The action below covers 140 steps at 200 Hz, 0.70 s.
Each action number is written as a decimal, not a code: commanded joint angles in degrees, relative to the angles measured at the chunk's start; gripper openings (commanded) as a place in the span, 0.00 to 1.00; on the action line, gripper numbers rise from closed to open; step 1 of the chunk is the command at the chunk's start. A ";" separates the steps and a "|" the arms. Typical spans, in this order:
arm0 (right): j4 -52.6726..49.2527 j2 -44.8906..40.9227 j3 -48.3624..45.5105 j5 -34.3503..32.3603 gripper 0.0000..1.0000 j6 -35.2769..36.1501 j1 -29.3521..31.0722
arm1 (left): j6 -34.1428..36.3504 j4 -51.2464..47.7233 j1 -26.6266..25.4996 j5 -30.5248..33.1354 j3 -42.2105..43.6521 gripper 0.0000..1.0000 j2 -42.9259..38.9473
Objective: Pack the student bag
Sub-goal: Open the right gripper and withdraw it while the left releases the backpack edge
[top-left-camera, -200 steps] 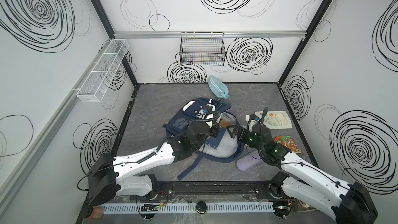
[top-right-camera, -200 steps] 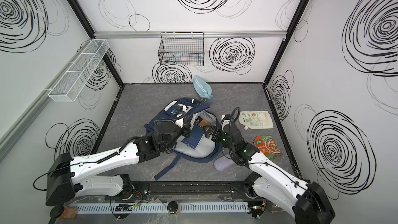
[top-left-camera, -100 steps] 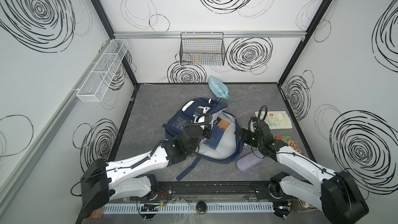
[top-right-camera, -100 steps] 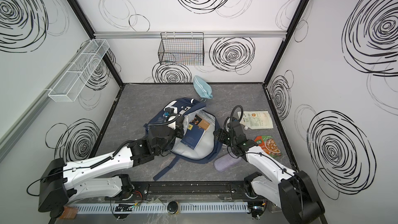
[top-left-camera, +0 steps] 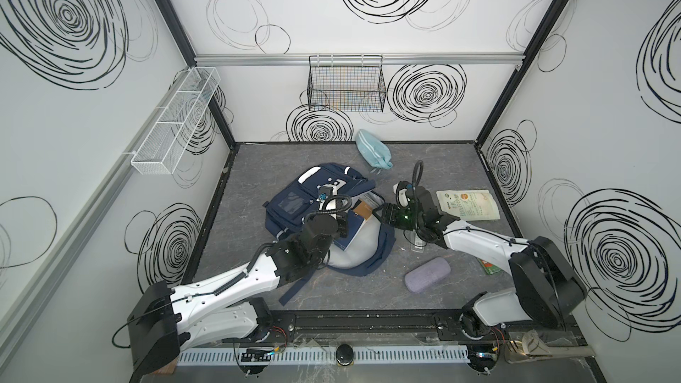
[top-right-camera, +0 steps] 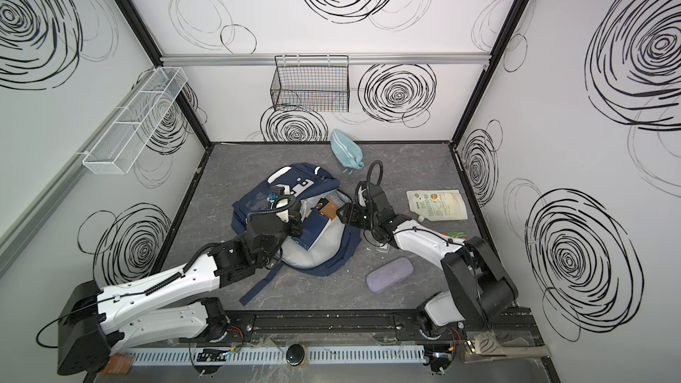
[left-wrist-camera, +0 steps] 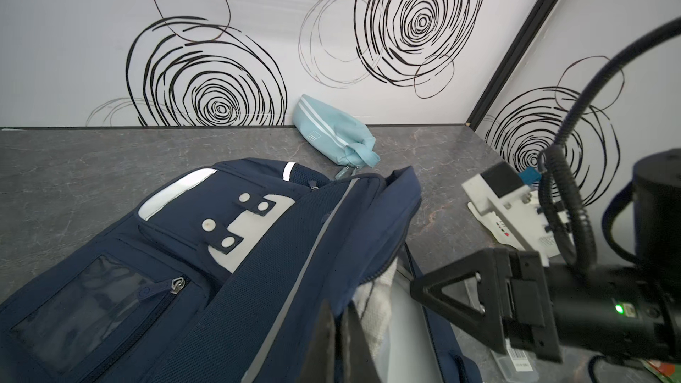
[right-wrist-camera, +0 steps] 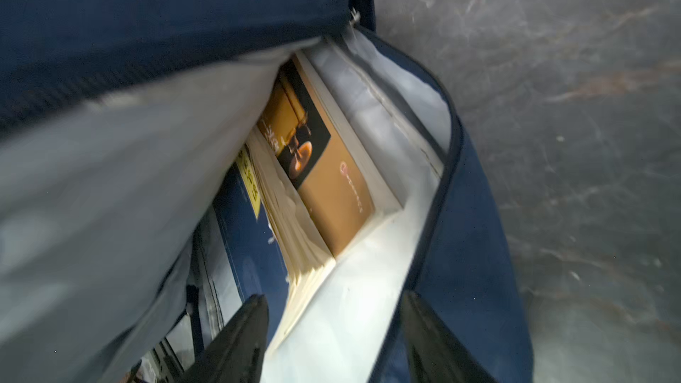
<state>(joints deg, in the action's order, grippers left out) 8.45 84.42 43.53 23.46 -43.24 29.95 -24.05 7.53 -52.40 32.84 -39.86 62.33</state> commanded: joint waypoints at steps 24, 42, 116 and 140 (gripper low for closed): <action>-4.13 2.64 8.96 0.69 0.66 5.64 -3.48 | -2.85 2.79 3.05 -8.76 -4.07 0.00 5.55; -7.29 -0.62 6.96 -0.40 0.68 6.72 -7.24 | -2.34 1.59 3.34 -9.85 -5.70 0.23 5.93; -20.46 -25.99 0.18 -17.89 0.62 10.58 5.70 | -2.27 -5.06 6.90 1.31 -0.47 0.58 -12.78; -15.99 -25.61 0.54 -23.18 0.55 7.24 21.89 | -1.05 -7.34 9.92 3.77 0.74 0.58 -18.70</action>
<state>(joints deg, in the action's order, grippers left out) -8.45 57.98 44.31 8.25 -33.87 40.03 -26.06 2.63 -45.10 31.68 -40.73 47.70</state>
